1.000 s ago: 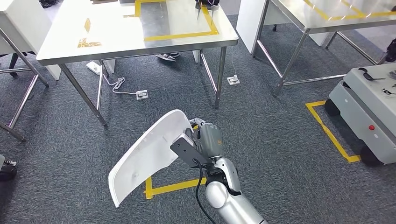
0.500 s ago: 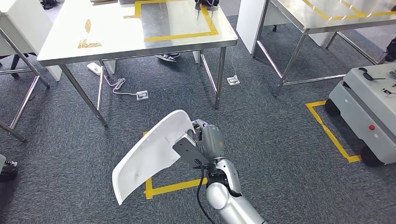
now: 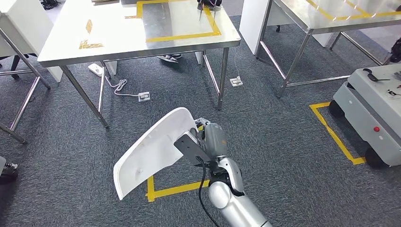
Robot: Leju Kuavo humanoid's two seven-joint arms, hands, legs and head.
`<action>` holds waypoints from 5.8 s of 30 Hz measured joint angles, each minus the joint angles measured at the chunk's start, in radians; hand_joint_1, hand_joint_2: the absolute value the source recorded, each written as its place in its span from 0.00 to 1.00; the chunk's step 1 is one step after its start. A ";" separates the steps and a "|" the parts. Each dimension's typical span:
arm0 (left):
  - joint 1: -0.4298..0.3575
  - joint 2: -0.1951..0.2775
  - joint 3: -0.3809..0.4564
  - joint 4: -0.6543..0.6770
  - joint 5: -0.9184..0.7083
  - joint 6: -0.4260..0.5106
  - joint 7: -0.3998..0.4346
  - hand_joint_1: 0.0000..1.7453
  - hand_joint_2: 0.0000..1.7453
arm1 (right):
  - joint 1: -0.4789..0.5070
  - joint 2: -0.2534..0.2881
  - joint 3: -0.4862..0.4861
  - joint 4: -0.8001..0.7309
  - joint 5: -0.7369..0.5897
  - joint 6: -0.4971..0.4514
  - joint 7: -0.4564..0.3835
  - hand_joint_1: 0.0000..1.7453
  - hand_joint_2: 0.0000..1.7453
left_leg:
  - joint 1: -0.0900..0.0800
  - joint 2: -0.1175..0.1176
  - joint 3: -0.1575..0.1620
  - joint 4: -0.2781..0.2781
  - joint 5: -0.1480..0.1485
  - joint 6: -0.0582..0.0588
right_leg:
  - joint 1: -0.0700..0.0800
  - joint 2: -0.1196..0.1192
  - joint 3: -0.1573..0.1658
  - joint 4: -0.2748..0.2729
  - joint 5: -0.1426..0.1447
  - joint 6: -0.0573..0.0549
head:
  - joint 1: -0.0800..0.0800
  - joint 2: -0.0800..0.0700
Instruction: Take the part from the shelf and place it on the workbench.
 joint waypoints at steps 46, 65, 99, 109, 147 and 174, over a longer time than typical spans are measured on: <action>-0.073 -0.027 -0.045 0.002 -0.092 0.000 0.116 0.00 1.00 | -1.027 0.123 0.110 0.926 0.653 0.152 0.369 1.00 1.00 | -0.001 -0.001 -0.007 0.001 0.011 0.001 | -0.003 -0.001 -0.007 0.002 0.010 0.005 | 0.000 0.000; -0.074 -0.022 -0.047 0.003 -0.106 0.000 0.106 0.00 1.00 | -1.014 0.121 0.110 0.947 0.659 0.169 0.388 1.00 1.00 | 0.003 -0.027 0.092 -0.018 -0.084 0.006 | -0.010 0.024 -0.130 0.018 0.102 0.018 | 0.001 0.000; -0.068 -0.028 -0.048 0.006 -0.117 0.007 0.093 0.00 1.00 | -1.025 0.068 0.054 0.957 0.647 0.206 0.625 1.00 1.00 | -0.031 -0.021 -0.094 -0.009 0.088 0.044 | 0.032 0.029 -0.026 0.006 -0.002 -0.029 | -0.007 0.000; -0.072 -0.029 -0.048 0.006 -0.133 0.007 0.094 0.00 1.00 | -1.026 0.036 -0.009 0.957 0.640 0.207 0.637 1.00 1.00 | -0.031 -0.020 -0.089 -0.012 0.091 0.039 | 0.032 0.030 -0.024 0.006 -0.001 -0.033 | -0.007 0.000; -0.048 -0.021 -0.045 0.005 -0.113 0.007 0.080 0.00 1.00 | -0.988 0.007 -0.036 0.968 0.661 0.210 0.632 1.00 1.00 | -0.018 -0.013 -0.082 0.205 0.000 -0.009 | 0.000 0.027 -0.019 -0.012 0.025 -0.041 | -0.012 0.000; -0.042 -0.027 -0.044 0.010 -0.125 0.008 0.091 0.00 1.00 | -0.959 -0.017 -0.035 0.979 0.661 0.207 0.632 1.00 1.00 | -0.014 -0.034 0.247 0.005 -0.103 0.015 | 0.030 0.043 -0.106 -0.059 0.163 -0.035 | -0.003 0.000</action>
